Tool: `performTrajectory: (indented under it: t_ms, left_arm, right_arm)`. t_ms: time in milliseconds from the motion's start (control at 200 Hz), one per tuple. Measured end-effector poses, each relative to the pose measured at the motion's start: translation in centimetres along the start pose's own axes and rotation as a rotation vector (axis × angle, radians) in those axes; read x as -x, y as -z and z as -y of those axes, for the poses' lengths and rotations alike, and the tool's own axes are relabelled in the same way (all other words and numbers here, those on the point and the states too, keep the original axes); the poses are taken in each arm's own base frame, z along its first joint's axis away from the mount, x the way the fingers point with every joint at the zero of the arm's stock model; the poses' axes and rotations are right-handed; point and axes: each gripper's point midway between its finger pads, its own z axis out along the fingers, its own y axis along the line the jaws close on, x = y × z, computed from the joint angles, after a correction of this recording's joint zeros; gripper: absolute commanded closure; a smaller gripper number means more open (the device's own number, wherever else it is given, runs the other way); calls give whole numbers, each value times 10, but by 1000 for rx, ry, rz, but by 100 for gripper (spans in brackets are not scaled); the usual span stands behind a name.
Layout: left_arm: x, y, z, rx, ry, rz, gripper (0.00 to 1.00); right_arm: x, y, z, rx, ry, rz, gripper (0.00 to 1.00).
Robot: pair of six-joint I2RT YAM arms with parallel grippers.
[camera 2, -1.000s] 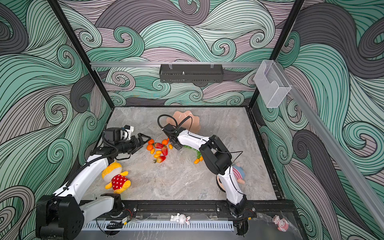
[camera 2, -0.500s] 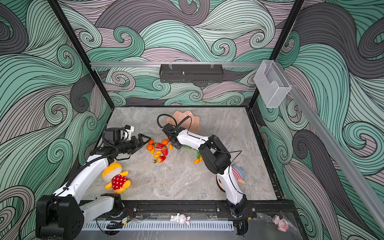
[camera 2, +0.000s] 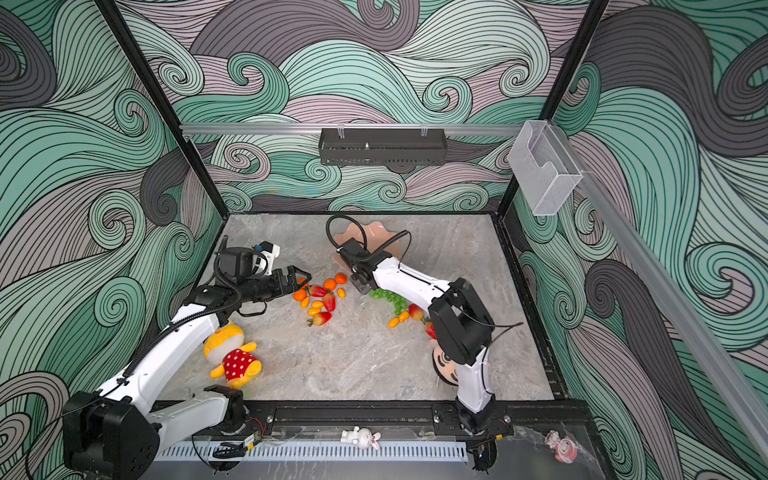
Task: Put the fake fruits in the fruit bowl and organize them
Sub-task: 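Lower the right gripper onto the green grape bunch and close it, then lift grapes over the bowl with right gripper while left gripper approaches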
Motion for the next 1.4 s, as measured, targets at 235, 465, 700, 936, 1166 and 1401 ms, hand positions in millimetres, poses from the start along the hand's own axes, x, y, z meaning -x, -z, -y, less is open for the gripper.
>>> performTrajectory:
  t_ms: [235,465,700,936,1166,1401]
  left_arm:
    - [11,-19,39,-6,-125,-17,1]
    - [16,-45,66,9,-204,-41,1]
    - [38,-63,106,-29,-262,-16,1]
    - [66,-77,130,-73,-306,47,1]
    - [85,-78,145,-115,-386,122,1]
    - [79,-83,128,-98,-445,152,1]
  right_arm:
    - [-14,16,21,68,-166,28,100]
    - [-22,34,33,147,-316,70,100]
    - [-9,62,49,175,-412,159,100]
    - [1,88,68,163,-454,231,100]
    - [36,124,89,151,-476,340,100]
    - [78,161,110,136,-488,456,100]
